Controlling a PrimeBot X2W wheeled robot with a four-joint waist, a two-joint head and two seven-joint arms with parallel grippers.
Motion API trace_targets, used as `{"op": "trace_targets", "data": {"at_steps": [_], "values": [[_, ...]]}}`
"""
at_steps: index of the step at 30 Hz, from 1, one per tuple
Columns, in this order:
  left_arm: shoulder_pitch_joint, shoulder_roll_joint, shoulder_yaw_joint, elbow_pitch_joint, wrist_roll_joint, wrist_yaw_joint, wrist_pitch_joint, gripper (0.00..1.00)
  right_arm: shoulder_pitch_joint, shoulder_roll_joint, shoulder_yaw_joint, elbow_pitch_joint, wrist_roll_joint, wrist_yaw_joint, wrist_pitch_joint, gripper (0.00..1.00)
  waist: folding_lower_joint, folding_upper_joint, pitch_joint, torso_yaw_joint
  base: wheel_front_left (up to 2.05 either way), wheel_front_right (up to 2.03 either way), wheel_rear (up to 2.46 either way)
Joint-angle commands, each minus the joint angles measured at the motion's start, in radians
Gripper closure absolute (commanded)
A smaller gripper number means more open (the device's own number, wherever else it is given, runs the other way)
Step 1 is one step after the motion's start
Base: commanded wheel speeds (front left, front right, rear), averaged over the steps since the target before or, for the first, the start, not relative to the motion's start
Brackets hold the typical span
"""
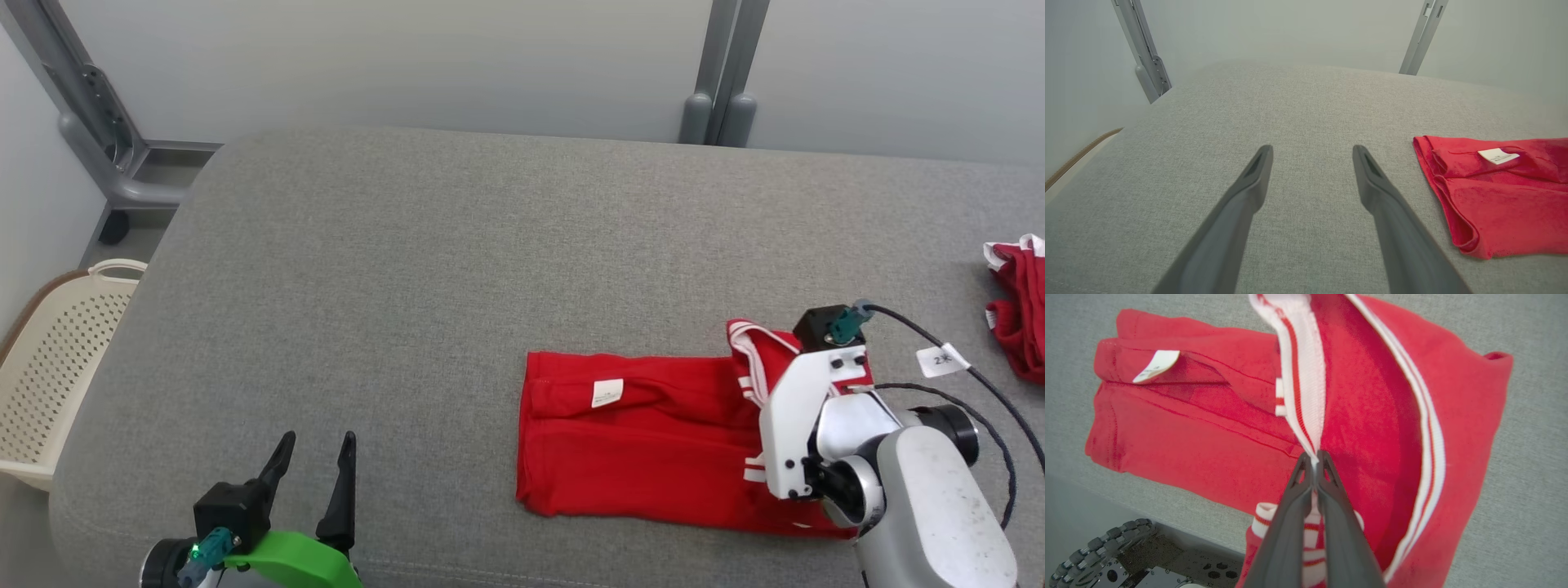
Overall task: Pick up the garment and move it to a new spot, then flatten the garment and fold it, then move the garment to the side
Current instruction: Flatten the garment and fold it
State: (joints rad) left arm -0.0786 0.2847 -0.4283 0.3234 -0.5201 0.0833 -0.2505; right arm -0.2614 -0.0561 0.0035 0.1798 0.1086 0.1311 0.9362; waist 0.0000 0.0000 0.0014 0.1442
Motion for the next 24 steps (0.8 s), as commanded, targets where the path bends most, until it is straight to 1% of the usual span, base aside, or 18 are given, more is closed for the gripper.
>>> {"op": "trace_targets", "data": {"at_steps": [1, 4, 5, 11, 24], "values": [[-0.004, 0.004, -0.002, 0.000, -0.007, -0.003, -0.001, 0.00, -0.014, -0.001, 0.012, 0.016, 0.012, -0.001, -0.010, 1.00, 0.0000, 0.0000, -0.001, 0.004, 0.00, 0.00, 0.00], [-0.012, 0.004, -0.008, 0.003, -0.005, -0.006, 0.001, 0.00, -0.042, 0.003, 0.052, 0.069, 0.038, -0.001, -0.033, 1.00, 0.0000, 0.0000, 0.002, 0.016, 0.00, 0.00, 0.00], [-0.019, 0.003, -0.011, 0.005, -0.005, -0.010, 0.001, 0.00, -0.060, 0.005, 0.080, 0.106, 0.066, -0.001, -0.050, 1.00, 0.0000, 0.0000, 0.004, 0.025, 0.00, 0.00, 0.00], [-0.034, -0.005, -0.015, 0.011, -0.008, -0.013, -0.003, 0.00, -0.138, 0.004, 0.177, 0.215, 0.148, -0.001, -0.101, 1.00, 0.0000, 0.0000, 0.015, 0.049, 0.00, 0.00, 0.00], [-0.067, -0.029, -0.038, 0.031, 0.002, -0.023, -0.006, 0.00, -0.271, 0.005, 0.325, 0.419, 0.271, -0.001, -0.210, 1.00, 0.0000, 0.0000, 0.037, 0.105, 0.00, 0.00, 0.00]]}}
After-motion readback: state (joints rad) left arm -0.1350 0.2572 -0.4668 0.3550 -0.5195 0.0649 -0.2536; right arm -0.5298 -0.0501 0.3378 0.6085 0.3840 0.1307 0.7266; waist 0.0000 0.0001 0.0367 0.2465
